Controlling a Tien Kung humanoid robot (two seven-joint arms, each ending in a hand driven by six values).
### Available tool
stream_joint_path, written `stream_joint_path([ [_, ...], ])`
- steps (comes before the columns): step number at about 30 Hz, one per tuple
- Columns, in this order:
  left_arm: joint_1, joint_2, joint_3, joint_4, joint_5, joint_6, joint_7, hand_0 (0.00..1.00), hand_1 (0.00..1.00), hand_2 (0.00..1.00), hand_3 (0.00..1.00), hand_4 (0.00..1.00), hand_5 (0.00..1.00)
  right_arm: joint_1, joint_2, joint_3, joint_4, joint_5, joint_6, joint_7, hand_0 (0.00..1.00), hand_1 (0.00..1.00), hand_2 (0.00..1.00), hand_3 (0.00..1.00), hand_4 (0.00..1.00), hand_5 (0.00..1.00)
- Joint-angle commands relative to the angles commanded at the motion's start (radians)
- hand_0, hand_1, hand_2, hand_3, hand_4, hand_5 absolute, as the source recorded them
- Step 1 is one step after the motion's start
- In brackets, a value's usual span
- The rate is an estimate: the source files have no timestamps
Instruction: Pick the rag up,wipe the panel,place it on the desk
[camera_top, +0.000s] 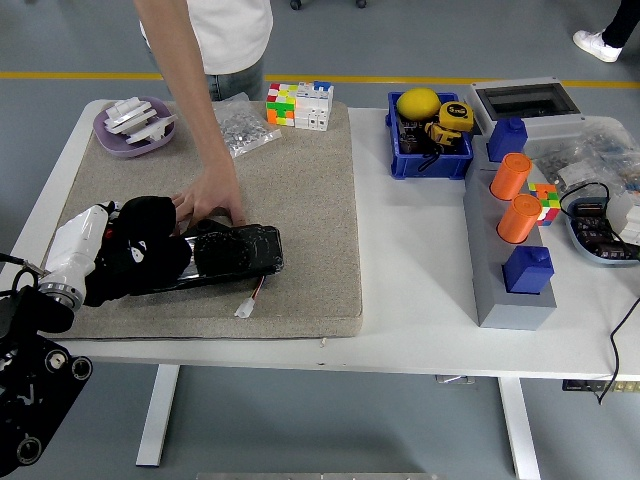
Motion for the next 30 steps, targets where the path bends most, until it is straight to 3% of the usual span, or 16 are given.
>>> stream_joint_path([
  [15, -0.065, -0.020, 0.119, -0.001, -0.018, -0.001, 0.008, 0.265, 0.237, 0.521, 0.496, 0.100, 0.002, 0.003, -0.002, 0.003, 0.000, -0.004, -0.001, -0.001, 0.713, 0.608, 0.603, 0.575, 0.998, 0.452],
  [30, -0.142, -0.042, 0.325, -0.014, -0.033, -0.001, 0.031, 0.264, 0.231, 0.520, 0.498, 0.097, 0.002, 0.009, -0.008, 0.002, 0.000, -0.007, 0.002, -0.001, 0.713, 0.607, 0.603, 0.575, 0.998, 0.452],
])
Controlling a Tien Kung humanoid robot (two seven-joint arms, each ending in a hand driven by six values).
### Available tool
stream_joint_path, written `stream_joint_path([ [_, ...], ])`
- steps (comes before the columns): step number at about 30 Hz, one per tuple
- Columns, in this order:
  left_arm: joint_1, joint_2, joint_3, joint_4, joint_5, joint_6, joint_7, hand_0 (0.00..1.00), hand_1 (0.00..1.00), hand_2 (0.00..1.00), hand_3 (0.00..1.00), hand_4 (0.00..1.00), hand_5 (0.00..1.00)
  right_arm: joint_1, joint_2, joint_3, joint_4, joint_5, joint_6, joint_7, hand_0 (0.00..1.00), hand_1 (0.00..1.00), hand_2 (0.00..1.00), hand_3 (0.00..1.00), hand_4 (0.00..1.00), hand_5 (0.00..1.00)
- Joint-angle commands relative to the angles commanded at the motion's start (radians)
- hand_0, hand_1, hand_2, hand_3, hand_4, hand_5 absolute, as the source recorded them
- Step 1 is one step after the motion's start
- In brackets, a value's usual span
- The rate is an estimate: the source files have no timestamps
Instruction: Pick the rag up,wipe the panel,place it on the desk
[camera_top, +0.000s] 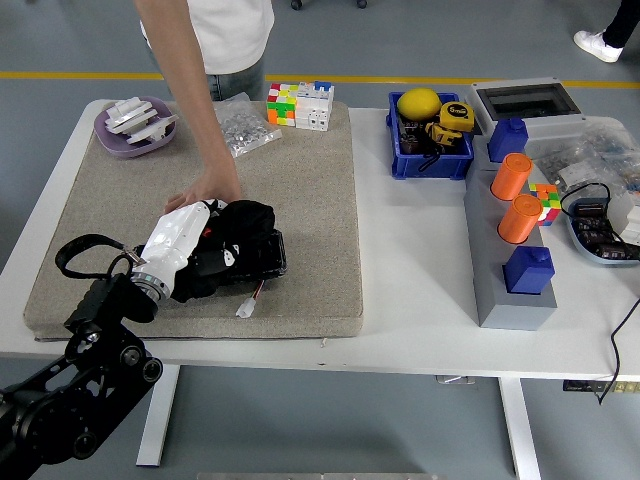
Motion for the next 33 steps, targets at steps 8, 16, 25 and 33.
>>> stream_joint_path([
  [8, -0.022, -0.009, 0.092, -0.001, -0.010, -0.008, -0.003, 0.263, 0.231, 0.523, 0.500, 0.104, 0.002, 0.003, 0.003, 0.008, 0.000, 0.009, -0.004, 0.000, 0.712, 0.608, 0.603, 0.575, 0.998, 0.453],
  [16, -0.022, -0.010, 0.124, -0.020, -0.012, -0.006, 0.001, 0.264, 0.231, 0.522, 0.499, 0.099, 0.002, -0.001, 0.004, -0.026, 0.000, 0.053, -0.016, -0.004, 0.713, 0.607, 0.603, 0.576, 0.998, 0.452],
  [25, -0.004, -0.017, 0.086, -0.007, -0.011, -0.001, -0.002, 0.265, 0.234, 0.523, 0.503, 0.111, 0.002, 0.001, 0.008, -0.013, 0.000, 0.033, -0.012, -0.004, 0.713, 0.608, 0.603, 0.575, 0.998, 0.451],
  [33, 0.023, -0.008, 0.003, -0.006, 0.006, 0.000, 0.000, 0.272, 0.240, 0.523, 0.502, 0.108, 0.002, -0.007, 0.009, -0.037, 0.000, 0.059, -0.016, -0.006, 0.716, 0.608, 0.603, 0.575, 0.998, 0.451],
])
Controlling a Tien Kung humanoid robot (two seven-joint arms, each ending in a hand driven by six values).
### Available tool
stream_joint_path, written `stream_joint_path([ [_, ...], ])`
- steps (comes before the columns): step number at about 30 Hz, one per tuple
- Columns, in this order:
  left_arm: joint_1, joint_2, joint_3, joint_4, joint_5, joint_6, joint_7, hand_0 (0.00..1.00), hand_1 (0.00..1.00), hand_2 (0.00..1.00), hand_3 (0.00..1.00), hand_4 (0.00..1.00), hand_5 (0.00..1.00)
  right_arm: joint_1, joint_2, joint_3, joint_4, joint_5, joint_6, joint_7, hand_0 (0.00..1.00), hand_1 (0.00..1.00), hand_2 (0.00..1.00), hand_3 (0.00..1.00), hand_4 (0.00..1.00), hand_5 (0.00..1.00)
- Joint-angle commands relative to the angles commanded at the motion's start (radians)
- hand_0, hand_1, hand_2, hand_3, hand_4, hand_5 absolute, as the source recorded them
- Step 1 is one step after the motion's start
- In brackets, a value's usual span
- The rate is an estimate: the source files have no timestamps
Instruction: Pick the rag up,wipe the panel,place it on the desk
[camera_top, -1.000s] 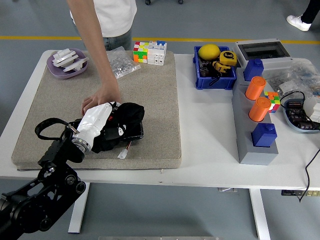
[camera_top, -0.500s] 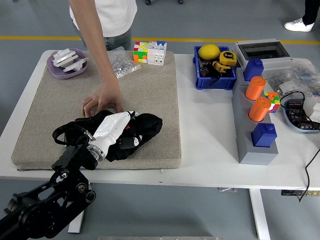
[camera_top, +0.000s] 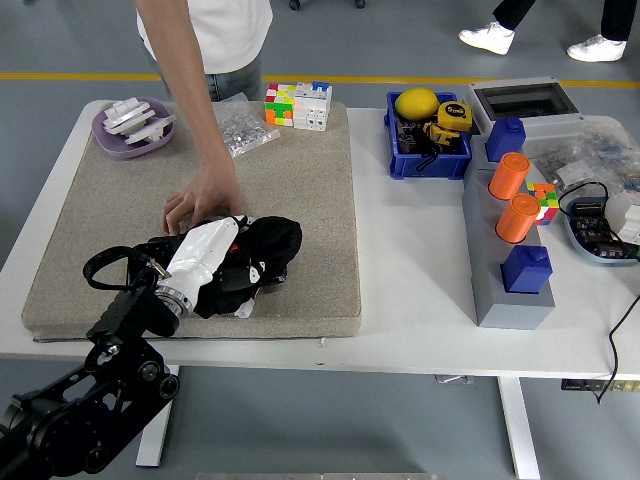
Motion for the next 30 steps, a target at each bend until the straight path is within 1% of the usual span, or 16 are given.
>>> stream_joint_path([
  [5, 0.015, 0.007, -0.062, 0.002, 0.009, 0.000, 0.001, 0.273, 0.243, 0.523, 0.502, 0.111, 0.002, 0.001, -0.002, 0.020, 0.000, -0.021, 0.001, 0.001, 0.716, 0.608, 0.603, 0.576, 0.998, 0.450],
  [8, 0.028, 0.023, -0.086, -0.001, 0.014, 0.001, 0.000, 0.275, 0.245, 0.524, 0.504, 0.114, 0.002, 0.001, -0.002, 0.024, 0.000, -0.025, 0.003, 0.002, 0.716, 0.608, 0.603, 0.576, 0.998, 0.448],
  [9, 0.036, 0.034, -0.091, -0.004, 0.015, 0.004, -0.001, 0.275, 0.245, 0.524, 0.504, 0.114, 0.002, 0.001, -0.003, 0.015, 0.000, -0.023, 0.005, 0.001, 0.716, 0.608, 0.603, 0.576, 0.998, 0.448],
  [12, 0.052, 0.044, -0.100, -0.008, 0.022, 0.003, -0.001, 0.275, 0.245, 0.524, 0.504, 0.114, 0.002, 0.001, -0.002, 0.009, 0.000, -0.017, 0.005, 0.001, 0.716, 0.608, 0.603, 0.576, 0.998, 0.448],
  [15, 0.075, 0.046, -0.132, -0.012, 0.034, 0.005, -0.001, 0.274, 0.245, 0.524, 0.504, 0.119, 0.002, 0.000, -0.001, 0.003, 0.000, -0.011, 0.006, 0.002, 0.716, 0.608, 0.603, 0.575, 0.998, 0.447],
  [21, 0.106, 0.043, -0.204, -0.021, 0.052, 0.007, -0.001, 0.273, 0.247, 0.523, 0.504, 0.120, 0.002, 0.000, 0.000, 0.009, 0.000, -0.015, 0.007, 0.002, 0.716, 0.608, 0.603, 0.576, 0.998, 0.447],
  [25, 0.126, 0.050, -0.260, -0.019, 0.059, 0.007, -0.001, 0.273, 0.247, 0.523, 0.504, 0.120, 0.002, 0.000, 0.001, 0.022, 0.000, -0.027, 0.009, 0.004, 0.716, 0.608, 0.603, 0.576, 0.998, 0.447],
  [30, 0.155, 0.061, -0.316, -0.020, 0.065, 0.005, 0.000, 0.272, 0.254, 0.524, 0.504, 0.122, 0.002, -0.002, 0.001, 0.014, 0.000, -0.017, 0.008, 0.003, 0.717, 0.608, 0.603, 0.576, 0.998, 0.446],
])
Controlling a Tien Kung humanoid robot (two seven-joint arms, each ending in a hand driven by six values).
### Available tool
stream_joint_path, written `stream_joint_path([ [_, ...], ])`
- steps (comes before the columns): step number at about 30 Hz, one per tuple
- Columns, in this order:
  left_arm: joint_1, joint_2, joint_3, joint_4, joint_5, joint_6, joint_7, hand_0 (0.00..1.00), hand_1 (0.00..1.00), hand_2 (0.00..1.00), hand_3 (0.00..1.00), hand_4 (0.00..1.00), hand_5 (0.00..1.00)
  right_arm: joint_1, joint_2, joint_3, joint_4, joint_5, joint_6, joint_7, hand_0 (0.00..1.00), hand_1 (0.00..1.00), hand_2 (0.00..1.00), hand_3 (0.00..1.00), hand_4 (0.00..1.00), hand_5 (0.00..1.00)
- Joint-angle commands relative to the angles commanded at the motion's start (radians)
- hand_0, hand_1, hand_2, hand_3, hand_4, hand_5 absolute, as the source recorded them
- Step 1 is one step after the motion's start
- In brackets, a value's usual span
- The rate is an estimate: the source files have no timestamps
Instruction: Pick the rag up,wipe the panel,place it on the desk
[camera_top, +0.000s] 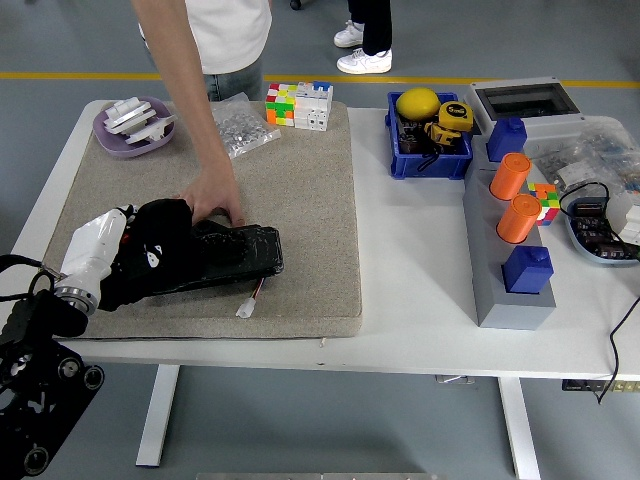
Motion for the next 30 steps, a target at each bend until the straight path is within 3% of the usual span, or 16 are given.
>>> stream_joint_path([
  [13, 0.015, 0.000, -0.021, -0.001, 0.004, 0.003, 0.003, 0.271, 0.252, 0.522, 0.503, 0.120, 0.002, -0.001, 0.000, 0.011, 0.000, -0.014, 0.003, 0.002, 0.717, 0.608, 0.604, 0.575, 0.998, 0.445],
  [30, -0.081, -0.033, 0.112, 0.020, -0.023, 0.006, 0.005, 0.270, 0.250, 0.521, 0.501, 0.120, 0.002, 0.001, -0.004, 0.003, 0.000, -0.011, 0.003, 0.000, 0.718, 0.608, 0.604, 0.576, 0.998, 0.445],
])
